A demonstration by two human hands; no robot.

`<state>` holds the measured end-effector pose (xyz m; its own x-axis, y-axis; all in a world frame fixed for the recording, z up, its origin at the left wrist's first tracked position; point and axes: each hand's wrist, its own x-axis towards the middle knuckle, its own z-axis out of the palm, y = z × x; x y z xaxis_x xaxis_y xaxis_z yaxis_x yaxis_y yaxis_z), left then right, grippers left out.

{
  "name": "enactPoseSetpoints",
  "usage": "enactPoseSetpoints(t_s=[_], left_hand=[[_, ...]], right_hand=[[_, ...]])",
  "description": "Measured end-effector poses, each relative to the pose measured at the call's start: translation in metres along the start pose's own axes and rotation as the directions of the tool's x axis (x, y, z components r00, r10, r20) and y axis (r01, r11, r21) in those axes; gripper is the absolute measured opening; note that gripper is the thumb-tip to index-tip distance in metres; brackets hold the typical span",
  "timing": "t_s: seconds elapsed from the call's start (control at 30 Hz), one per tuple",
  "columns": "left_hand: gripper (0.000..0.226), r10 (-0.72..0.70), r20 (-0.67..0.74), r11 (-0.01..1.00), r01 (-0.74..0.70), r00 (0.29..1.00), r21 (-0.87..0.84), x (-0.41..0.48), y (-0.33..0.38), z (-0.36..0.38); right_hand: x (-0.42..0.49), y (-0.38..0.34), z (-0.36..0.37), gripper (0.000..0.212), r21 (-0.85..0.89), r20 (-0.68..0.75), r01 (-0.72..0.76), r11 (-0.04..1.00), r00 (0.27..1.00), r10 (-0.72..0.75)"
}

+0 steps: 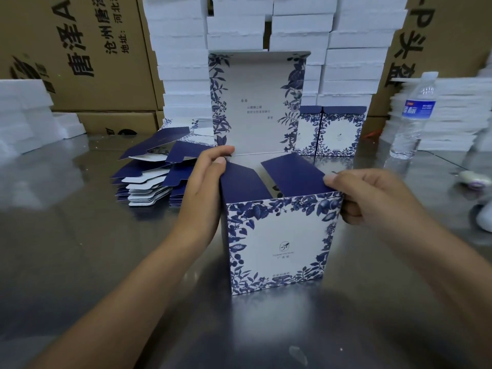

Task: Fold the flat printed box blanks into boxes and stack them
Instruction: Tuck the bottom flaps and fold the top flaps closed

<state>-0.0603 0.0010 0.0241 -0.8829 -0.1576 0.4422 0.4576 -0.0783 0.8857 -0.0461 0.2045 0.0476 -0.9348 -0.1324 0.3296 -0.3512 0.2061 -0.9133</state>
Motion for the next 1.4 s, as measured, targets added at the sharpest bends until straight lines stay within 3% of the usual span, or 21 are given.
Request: enactPoseSetpoints(t_s=[0.1,0.2,0.4,0.67,0.77,0.87,1.03,1.2,1.33,1.4], left_hand=[[0.026,-0.012,0.023,0.999,0.013,1.0,-0.04,-0.003,0.001,0.003],[0.027,0.006,0.062,0.999,-0.004,0.998,-0.04,-0.007,0.002,0.007],[0.03,-0.009,0.09,0.998,0.014,0.996,-0.06,-0.007,0.004,0.006],[0.03,-0.033,0.148,0.999,0.038,0.988,-0.029,-0.01,0.005,0.011],[0.031,-0.035,0.155,0.999,0.039,0.987,-0.024,-0.012,0.005,0.012],[0.031,-0.037,0.156,0.999,0.039,0.987,-0.011,-0.012,0.007,0.012],[0.03,-0.047,0.178,0.999,0.048,0.983,-0.002,-0.013,0.01,0.013],[0.03,-0.039,0.23,0.999,0.035,0.972,0.021,-0.019,0.012,0.018],[0.03,-0.043,0.237,0.999,0.043,0.971,0.005,-0.019,0.012,0.019],[0.03,-0.041,0.239,0.999,0.041,0.97,0.007,-0.019,0.013,0.018]], right_hand=[[-0.003,-0.003,-0.008,0.041,-0.19,0.054,0.046,0.981,0.998,-0.037],[-0.003,-0.007,-0.012,0.033,-0.243,0.1,0.053,0.969,0.995,-0.029],[-0.007,-0.009,-0.01,0.036,-0.191,0.069,0.019,0.981,0.998,-0.006],[-0.006,-0.009,-0.006,0.03,0.102,-0.037,-0.18,0.978,0.982,0.184],[-0.007,-0.01,-0.009,0.028,0.05,-0.055,-0.149,0.988,0.987,0.152],[-0.009,-0.014,-0.008,0.013,0.042,-0.082,-0.144,0.989,0.986,0.147],[-0.011,-0.018,-0.006,0.037,0.129,-0.091,-0.219,0.967,0.969,0.231],[-0.012,-0.02,-0.009,0.037,0.121,-0.127,-0.245,0.962,0.957,0.26],[-0.014,-0.021,-0.012,0.012,0.054,-0.137,-0.238,0.97,0.96,0.243],[-0.014,-0.022,-0.01,0.013,0.061,-0.129,-0.245,0.968,0.959,0.251]])
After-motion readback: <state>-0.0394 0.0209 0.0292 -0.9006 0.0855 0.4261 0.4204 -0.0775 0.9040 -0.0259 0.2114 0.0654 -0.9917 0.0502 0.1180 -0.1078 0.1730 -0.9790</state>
